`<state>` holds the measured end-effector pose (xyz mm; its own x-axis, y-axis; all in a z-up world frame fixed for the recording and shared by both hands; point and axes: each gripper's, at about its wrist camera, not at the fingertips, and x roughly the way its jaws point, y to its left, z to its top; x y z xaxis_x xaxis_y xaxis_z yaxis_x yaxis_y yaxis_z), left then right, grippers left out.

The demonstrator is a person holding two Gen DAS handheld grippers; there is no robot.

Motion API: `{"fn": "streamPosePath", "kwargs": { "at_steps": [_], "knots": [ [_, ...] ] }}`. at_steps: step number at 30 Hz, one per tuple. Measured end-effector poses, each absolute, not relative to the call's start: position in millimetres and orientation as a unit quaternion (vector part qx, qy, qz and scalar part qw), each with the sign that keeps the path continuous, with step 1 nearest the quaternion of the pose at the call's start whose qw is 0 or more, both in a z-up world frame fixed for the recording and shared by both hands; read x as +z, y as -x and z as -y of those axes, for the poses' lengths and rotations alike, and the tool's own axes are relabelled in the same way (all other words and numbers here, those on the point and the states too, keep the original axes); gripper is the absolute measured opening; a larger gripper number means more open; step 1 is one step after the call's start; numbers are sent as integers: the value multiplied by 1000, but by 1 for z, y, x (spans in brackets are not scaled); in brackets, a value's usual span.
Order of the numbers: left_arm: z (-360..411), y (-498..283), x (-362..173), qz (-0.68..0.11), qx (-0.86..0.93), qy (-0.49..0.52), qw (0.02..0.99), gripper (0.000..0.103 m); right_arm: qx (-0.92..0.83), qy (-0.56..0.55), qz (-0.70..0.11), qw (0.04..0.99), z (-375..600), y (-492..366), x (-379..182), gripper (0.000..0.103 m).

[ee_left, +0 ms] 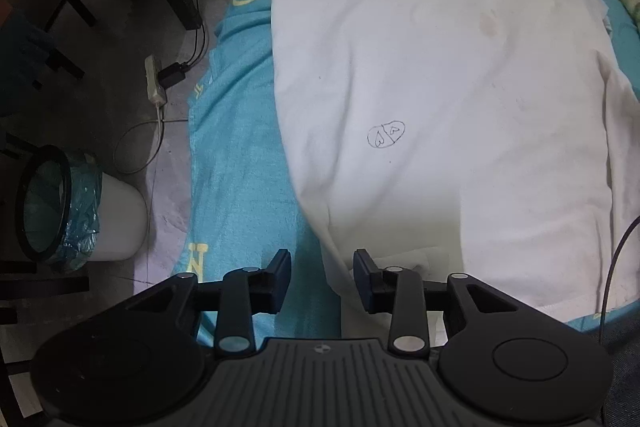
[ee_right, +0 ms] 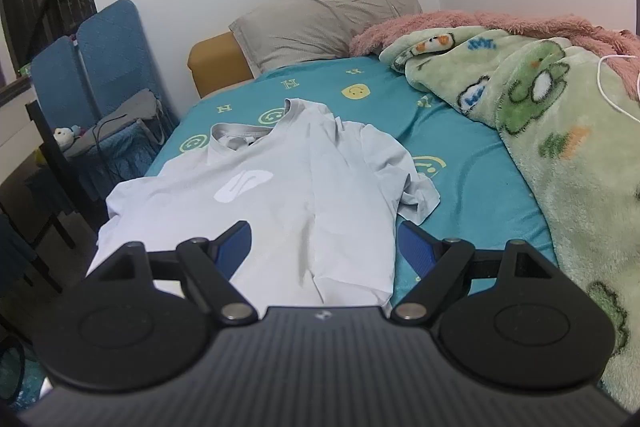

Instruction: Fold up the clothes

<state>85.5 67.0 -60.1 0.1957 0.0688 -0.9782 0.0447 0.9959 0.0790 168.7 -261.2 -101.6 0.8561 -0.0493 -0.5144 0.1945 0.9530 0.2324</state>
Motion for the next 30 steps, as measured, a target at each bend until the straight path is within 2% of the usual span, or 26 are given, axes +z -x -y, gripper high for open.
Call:
{"fn": "streamPosePath", "kwargs": {
  "at_steps": [1,10,15,21,23,24,25,28,30],
  "knots": [
    [-69,-85,-62,-641,14,-35,766,49,-64,-141,-261,953,261,-169,-102,82],
    [-81,-89,-62,-674,14,72,735,49,-61,-145,-265,951,260,-173,-102,82],
    [-73,-88,-54,-671,13,103,734,49,-63,-155,-268,949,263,-173,-103,82],
    [-70,-106,-78,-680,45,110,723,52,-61,-158,-270,948,263,-171,-103,82],
    [-67,-110,-82,-681,39,101,724,48,-60,-159,-269,948,264,-170,-103,82],
    [-66,-110,-80,-680,33,98,726,36,-60,-160,-269,948,264,-170,-102,82],
    [-66,-109,-77,-678,26,97,728,19,-60,-161,-269,948,265,-170,-102,82],
    [-68,-113,-67,-691,-13,64,720,5,-61,-166,-271,946,267,-170,-102,82],
    [-70,-115,-55,-699,-34,30,714,5,-62,-169,-272,945,268,-170,-103,82]
  ]
}}
